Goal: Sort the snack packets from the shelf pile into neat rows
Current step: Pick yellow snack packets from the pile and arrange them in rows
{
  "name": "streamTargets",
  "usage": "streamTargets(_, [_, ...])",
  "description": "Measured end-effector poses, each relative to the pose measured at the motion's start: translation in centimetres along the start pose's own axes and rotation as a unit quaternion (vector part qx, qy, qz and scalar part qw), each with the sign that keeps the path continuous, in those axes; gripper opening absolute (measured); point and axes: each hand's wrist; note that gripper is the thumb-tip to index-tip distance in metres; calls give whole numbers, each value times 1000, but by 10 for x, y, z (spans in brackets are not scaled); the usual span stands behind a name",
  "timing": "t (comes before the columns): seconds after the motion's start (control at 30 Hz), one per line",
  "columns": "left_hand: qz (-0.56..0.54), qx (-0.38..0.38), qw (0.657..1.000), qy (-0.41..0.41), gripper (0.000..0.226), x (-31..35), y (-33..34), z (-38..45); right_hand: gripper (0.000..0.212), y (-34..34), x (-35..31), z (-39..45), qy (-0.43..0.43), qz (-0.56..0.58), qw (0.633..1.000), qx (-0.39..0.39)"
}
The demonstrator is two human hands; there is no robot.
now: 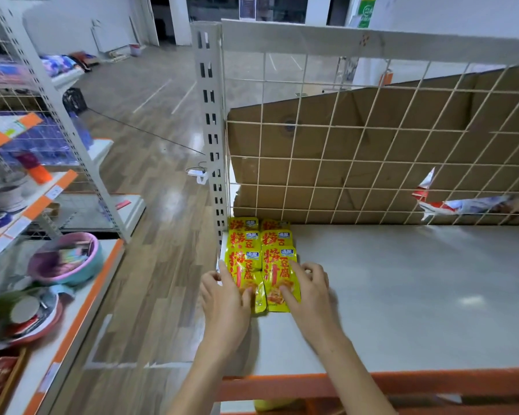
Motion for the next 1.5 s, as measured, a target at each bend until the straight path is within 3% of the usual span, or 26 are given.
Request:
streamTargets(0.1, [-4,21,992,127,79,-11,-7,-3,51,3,0,0,-63,-21,998,4])
streamTargets(0.2, [20,-21,968,248,73,-29,-3,0,57,13,0,-2,-92,-76,993,-16])
streamTargets(0.33, [-48,-48,969,237,64,-26,-4,-3,57,15,-2,-2,-93,-112,989,-38])
streamTargets(0.53, [-37,-58,972,224,62,-24,-2,-5,57,13,-5,-2,-84,-135,986,-51])
streamTargets(0.8, [-51,-35,974,218,58,-27,-1,-3,65,1,-13,-5,-62,-82,992,-78])
streamTargets(0.9, [-50,-20,970,237,53,-24,-8,-4,69,-15,-11,-12,-37,-49,997,-50])
streamTargets(1.03, [-64,-46,964,255,41,5,-23,-6,51,-53,10,-42,13,-53,998,-28])
streamTargets(1.2, [-42,-97,914,392,43,76,-6,-22,38,-109,72,-102,120,4,992,43])
streamTargets(1.5, [-19,-202,809,551,28,248,78,-110,40,-186,220,-219,308,39,944,114])
Point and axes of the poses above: each hand's wrist, its own z-axis towards the middle knuckle, its own y-axis out of the palm, x = y × z, and after that the axes turned 14 degrees about y, right-handed
